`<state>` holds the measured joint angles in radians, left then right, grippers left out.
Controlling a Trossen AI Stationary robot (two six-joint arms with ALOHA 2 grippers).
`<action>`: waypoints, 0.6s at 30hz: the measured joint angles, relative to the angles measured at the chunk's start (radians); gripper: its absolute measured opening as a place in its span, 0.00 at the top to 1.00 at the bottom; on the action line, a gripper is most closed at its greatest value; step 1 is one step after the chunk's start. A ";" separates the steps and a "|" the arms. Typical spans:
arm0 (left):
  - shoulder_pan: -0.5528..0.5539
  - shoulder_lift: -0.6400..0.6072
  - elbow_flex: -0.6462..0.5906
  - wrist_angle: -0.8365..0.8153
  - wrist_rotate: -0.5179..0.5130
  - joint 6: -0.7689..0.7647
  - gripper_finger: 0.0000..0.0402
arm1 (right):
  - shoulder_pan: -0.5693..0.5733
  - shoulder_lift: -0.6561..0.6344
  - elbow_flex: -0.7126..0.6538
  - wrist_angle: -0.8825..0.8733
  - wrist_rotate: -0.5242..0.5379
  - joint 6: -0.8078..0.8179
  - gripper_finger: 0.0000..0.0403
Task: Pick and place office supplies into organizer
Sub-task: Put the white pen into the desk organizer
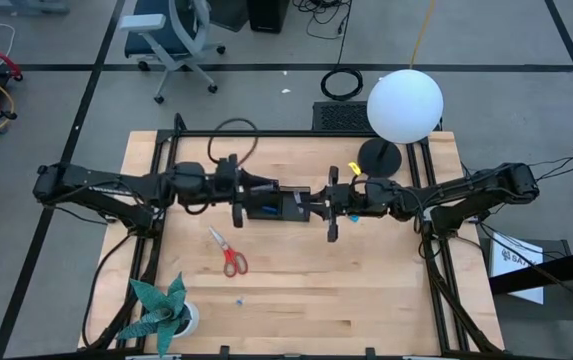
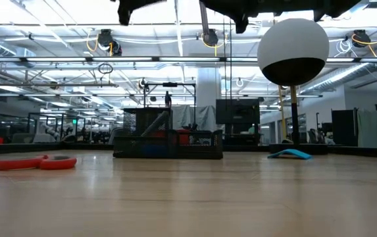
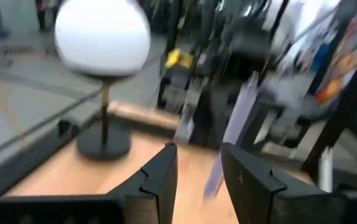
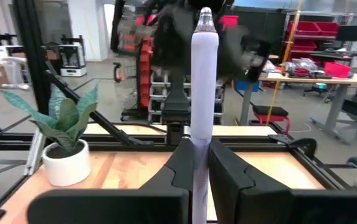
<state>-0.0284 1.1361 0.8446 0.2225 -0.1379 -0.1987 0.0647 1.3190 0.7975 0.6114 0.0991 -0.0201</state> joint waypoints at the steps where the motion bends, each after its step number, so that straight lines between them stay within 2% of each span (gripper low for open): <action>1: 0.000 0.001 0.002 0.022 0.010 0.007 0.67 | 0.000 0.000 0.000 0.004 -0.002 0.000 0.96; 4: 0.000 0.000 -0.001 0.044 0.044 0.023 0.67 | 0.000 0.000 0.000 0.005 -0.001 0.000 0.96; 7: 0.000 -0.002 0.000 0.091 0.136 0.028 0.67 | 0.000 0.000 0.000 0.004 -0.002 0.000 0.96; 10: -0.005 -0.002 0.000 0.071 0.197 0.022 0.67 | 0.000 0.000 0.000 0.004 -0.004 0.000 0.96; 18: -0.019 -0.001 -0.001 0.071 0.209 0.114 0.67 | 0.000 0.000 0.001 0.053 -0.076 0.012 0.96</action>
<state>-0.0479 1.1351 0.8440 0.2935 0.0711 -0.0851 0.0650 1.3190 0.7982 0.6648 0.0228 -0.0082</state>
